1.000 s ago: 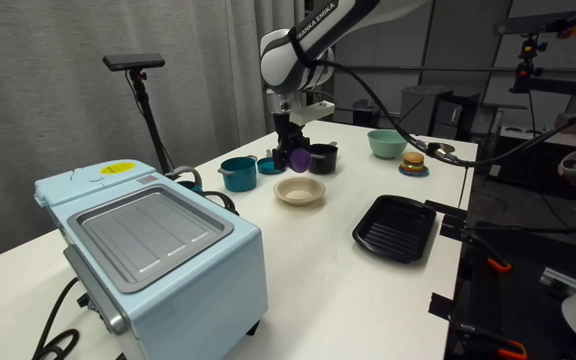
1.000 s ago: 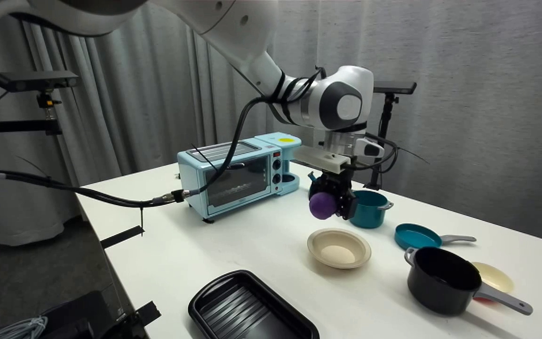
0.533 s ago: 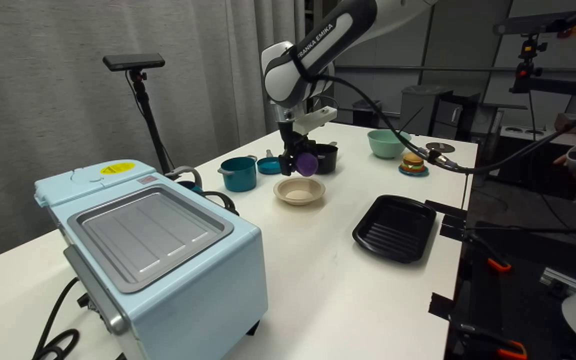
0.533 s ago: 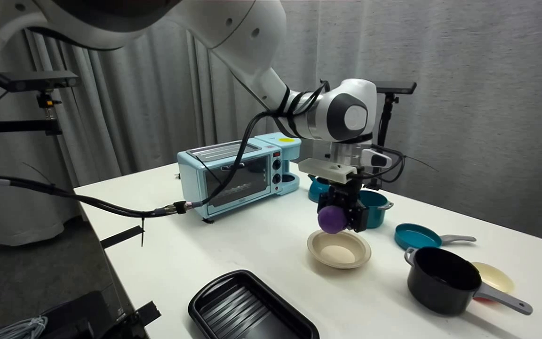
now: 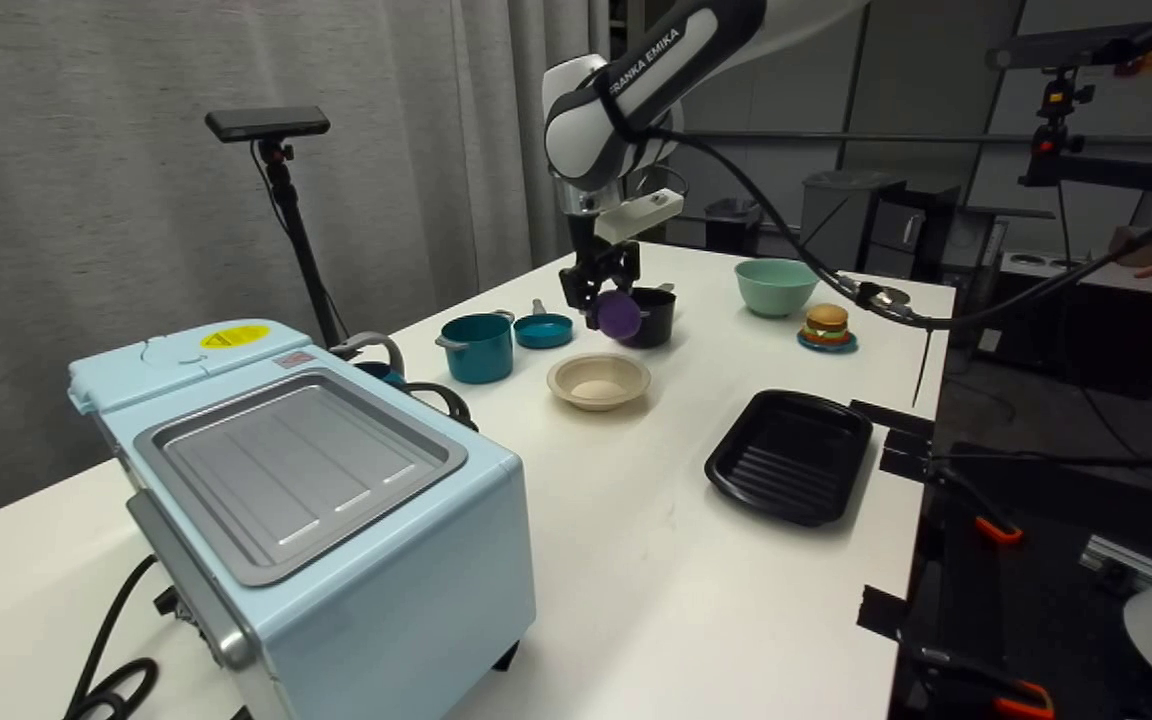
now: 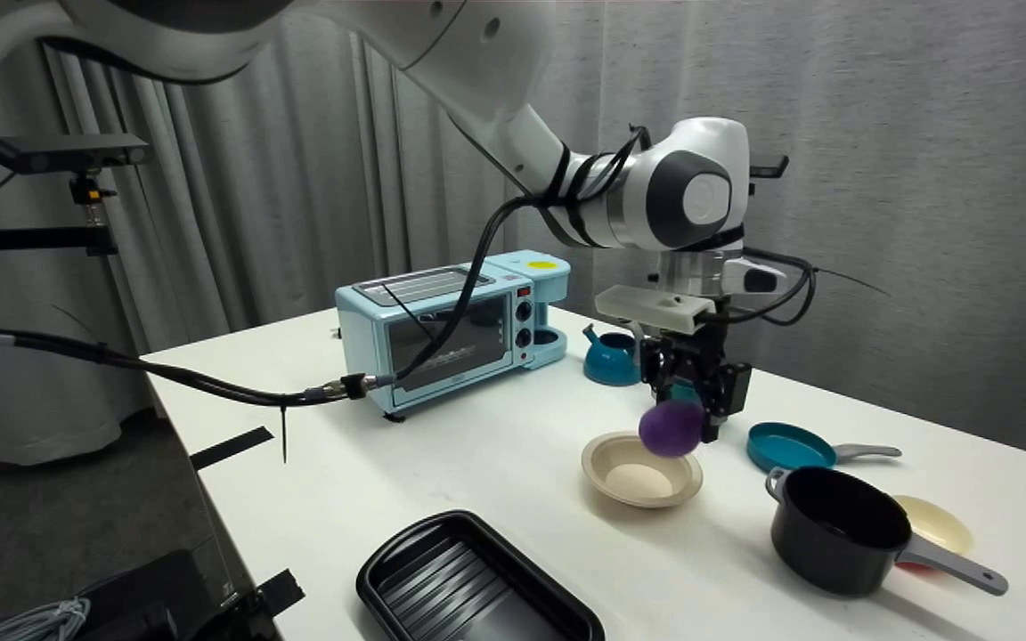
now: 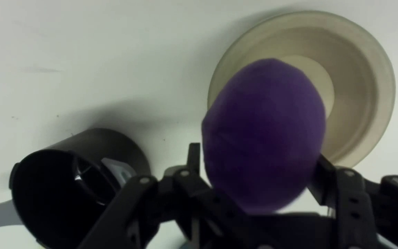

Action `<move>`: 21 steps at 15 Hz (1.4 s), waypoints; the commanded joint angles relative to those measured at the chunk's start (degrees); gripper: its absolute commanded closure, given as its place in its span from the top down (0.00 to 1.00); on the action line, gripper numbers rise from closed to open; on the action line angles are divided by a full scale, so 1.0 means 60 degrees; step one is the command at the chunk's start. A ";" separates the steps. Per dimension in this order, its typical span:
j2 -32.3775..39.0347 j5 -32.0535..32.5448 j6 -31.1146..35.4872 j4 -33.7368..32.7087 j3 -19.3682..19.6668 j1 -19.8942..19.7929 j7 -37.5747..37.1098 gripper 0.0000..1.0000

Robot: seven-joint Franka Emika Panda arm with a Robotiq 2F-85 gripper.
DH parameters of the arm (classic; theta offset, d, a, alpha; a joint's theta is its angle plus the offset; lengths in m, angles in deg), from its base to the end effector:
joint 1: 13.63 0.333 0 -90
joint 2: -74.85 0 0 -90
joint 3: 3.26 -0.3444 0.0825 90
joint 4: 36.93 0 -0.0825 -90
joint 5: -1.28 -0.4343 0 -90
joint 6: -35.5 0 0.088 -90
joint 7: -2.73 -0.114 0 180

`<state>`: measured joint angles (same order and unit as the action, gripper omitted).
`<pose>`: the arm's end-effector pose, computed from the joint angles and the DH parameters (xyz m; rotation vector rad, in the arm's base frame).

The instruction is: Put the purple ball in the cream white plate

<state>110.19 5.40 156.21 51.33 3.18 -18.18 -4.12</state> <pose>0.7440 -0.1361 0.2790 2.9917 -0.3821 -0.0784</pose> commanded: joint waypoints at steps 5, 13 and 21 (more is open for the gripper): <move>-0.0863 -0.0570 0.0489 0.0447 -0.0200 -0.0285 0.0315 1.00; -0.1446 -0.0472 0.0696 0.0856 -0.0031 -0.0332 0.0417 1.00; -0.1721 -0.0475 0.0773 0.1214 -0.0028 -0.0364 0.0487 1.00</move>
<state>99.84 2.59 160.99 58.73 2.97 -20.38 -1.26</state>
